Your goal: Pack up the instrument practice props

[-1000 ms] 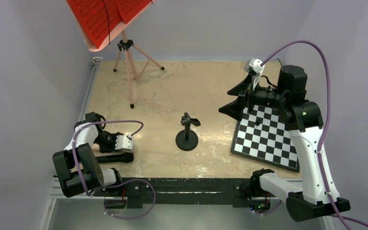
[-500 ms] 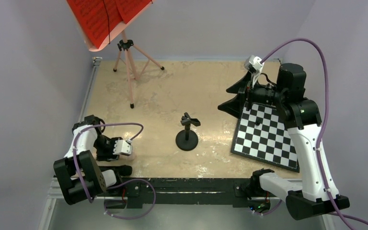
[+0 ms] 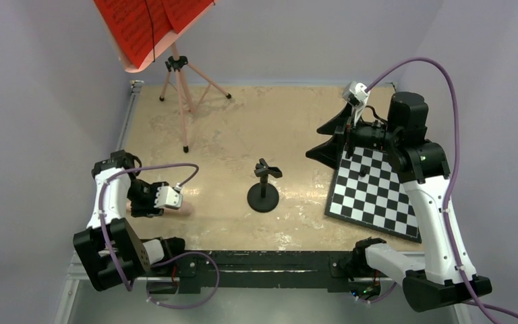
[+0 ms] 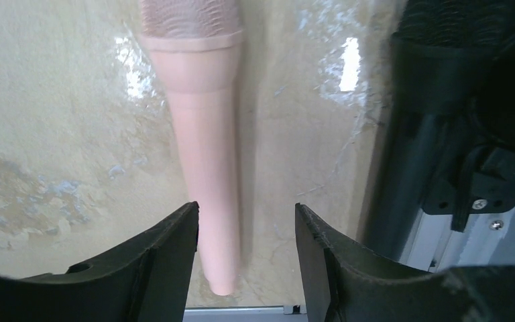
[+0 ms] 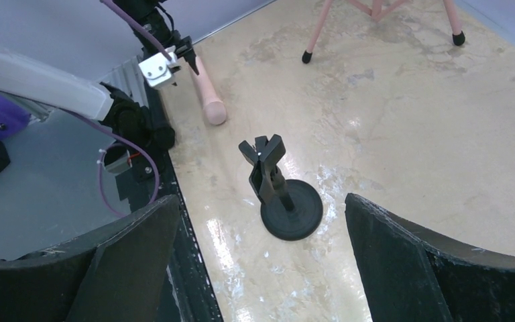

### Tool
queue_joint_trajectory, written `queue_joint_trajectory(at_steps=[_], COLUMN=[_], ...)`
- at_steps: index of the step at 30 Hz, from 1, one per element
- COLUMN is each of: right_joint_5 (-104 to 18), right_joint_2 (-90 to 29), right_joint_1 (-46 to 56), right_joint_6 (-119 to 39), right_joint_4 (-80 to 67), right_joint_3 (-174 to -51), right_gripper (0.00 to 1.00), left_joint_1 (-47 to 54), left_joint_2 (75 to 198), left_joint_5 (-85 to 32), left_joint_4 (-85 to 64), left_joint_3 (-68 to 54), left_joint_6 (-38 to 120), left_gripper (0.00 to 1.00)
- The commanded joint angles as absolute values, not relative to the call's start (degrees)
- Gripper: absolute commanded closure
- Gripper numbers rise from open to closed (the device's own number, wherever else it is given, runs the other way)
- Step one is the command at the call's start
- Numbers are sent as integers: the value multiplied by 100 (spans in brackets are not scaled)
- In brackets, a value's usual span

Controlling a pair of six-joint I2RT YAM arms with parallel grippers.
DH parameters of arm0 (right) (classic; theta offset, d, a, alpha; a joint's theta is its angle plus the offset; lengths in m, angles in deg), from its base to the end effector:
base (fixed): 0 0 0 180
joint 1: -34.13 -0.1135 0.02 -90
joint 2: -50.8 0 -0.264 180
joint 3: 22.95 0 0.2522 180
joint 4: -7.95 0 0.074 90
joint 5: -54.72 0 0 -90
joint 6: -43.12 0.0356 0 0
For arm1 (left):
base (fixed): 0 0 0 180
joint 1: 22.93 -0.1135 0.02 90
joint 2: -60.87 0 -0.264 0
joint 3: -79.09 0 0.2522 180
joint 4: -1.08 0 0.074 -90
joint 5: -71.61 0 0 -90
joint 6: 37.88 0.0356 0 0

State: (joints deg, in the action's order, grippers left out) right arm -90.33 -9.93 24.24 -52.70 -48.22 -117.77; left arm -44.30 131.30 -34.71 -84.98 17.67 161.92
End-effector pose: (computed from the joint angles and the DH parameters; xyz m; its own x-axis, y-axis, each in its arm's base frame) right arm 0.1795 0.0609 0.4497 -0.2826 -0.1082 -0.9531 -0.8798 0.4251 0.2126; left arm 0.1630 0.0530 0.2150 -0.0366 0.9553 -0.2933 0.9991 0.0418 0.0117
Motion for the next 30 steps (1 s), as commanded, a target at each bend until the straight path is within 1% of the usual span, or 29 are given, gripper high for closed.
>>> queue_joint_trajectory(at_steps=[1, 2, 3, 4, 5, 6, 7, 8, 9, 10, 12, 14, 19, 25, 30], right_joint_5=[-9131, -9114, -9105, -9098, -9103, -9123, -9117, -9105, -9100, -9100, -9106, -9102, -9037, -9022, -9048], right_joint_2=[-865, -864, -868, -874, -905, -933, -952, -970, -987, -1010, -1065, -1099, -1150, -1143, -1182], right_joint_1=[2441, 2438, 2443, 2444, 2439, 2440, 2440, 2441, 2445, 2443, 2443, 2442, 2440, 2439, 2445], right_joint_6=[-5192, -5185, -5150, -5104, -5067, -5058, -5067, -5097, -5119, -5131, -5129, -5119, -5173, -5241, -5215], right_joint_4=[-4619, -4566, -4506, -4452, -4419, -4432, -4475, -4527, -4580, -4602, -4600, -4565, -4608, -4722, -4668], right_joint_3=[-11700, -11657, -11610, -11574, -11573, -11602, -11629, -11674, -11704, -11723, -11745, -11755, -11789, -11738, -11722], right_gripper=[1, 1, 1, 1, 1, 1, 1, 1, 1, 1, 1, 1, 1, 1, 1], left_joint_1=[-4447, -4433, -4375, -4301, -4247, -4228, -4224, -4222, -4226, -4231, -4230, -4126, -3975, -3878, -3858], left_joint_2=[12649, 12631, 12656, 12781, 13012, 13364, 13998, 14429, 14793, 15007, 15146, 15209, 15686, 15497, 15330], left_joint_5=[-4079, -4171, -4315, -4553, -4718, -4818, -4964, -5025, -5018, -5005, -4988, -4815, -4347, -4246, -4286], left_joint_4=[-9331, -9106, -8700, -7890, -7318, -6982, -6949, -7017, -7040, -6938, -6578, -6282, -6255, -5940, -5824], left_joint_3=[1667, 1763, 1858, 1871, 1682, 1293, 771, 250, -136, -374, -375, -126, 295, 933, 1229], left_joint_6=[16705, 16567, 16103, 15444, 14463, 13538, 12592, 12090, 11741, 11516, 11482, 11731, 12294, 12757, 12808], left_gripper=[38, 34, 33, 34, 36, 41, 46, 52, 55, 56, 57, 57, 58, 58, 58])
